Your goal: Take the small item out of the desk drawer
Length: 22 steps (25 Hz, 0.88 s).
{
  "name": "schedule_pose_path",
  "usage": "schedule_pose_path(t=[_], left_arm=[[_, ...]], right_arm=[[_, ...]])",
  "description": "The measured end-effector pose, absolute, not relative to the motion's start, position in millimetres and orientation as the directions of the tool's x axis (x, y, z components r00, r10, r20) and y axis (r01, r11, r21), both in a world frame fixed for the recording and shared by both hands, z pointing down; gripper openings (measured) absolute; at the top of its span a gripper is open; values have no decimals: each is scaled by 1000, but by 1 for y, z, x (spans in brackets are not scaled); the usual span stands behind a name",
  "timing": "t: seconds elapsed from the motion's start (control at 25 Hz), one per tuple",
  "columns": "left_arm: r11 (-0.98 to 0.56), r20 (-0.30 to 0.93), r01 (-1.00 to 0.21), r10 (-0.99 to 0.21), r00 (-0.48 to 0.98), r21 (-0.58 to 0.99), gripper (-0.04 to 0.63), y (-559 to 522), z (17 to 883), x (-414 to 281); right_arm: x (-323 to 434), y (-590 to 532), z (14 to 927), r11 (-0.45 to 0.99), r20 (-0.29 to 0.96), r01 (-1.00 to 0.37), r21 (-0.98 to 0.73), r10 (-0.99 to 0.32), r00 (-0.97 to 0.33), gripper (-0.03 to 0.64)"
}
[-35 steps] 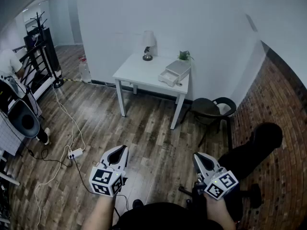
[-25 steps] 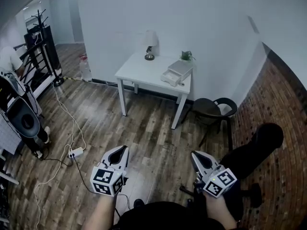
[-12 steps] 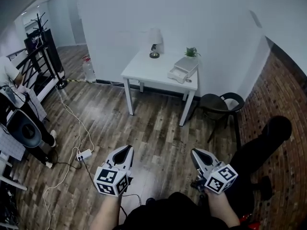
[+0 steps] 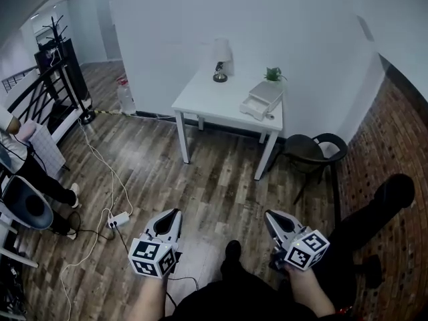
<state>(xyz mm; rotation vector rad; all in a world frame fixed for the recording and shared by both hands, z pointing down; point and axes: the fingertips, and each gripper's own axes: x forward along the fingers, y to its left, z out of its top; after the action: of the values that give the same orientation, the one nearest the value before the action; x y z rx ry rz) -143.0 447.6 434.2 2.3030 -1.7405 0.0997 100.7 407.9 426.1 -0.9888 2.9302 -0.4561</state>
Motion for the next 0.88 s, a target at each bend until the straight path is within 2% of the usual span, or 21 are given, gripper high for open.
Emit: schedule_pose_path(t=[0.2,0.36,0.88], left_arm=[[-208,231,-960,-941,249,187,21,403,451,-159],[-232,266,-952,-922,280,199,21,349,461,-154],[-387,312,-906,-851,422,170,21,151,449,-83]], right_arm=[[80,353,437,779,91,-551,-298,-551,-829,-3],[73,300,433,787,84,-545,-289,-546,-834,-3],[138,132,451,689,94,-613,-387,-632,-769,-3]])
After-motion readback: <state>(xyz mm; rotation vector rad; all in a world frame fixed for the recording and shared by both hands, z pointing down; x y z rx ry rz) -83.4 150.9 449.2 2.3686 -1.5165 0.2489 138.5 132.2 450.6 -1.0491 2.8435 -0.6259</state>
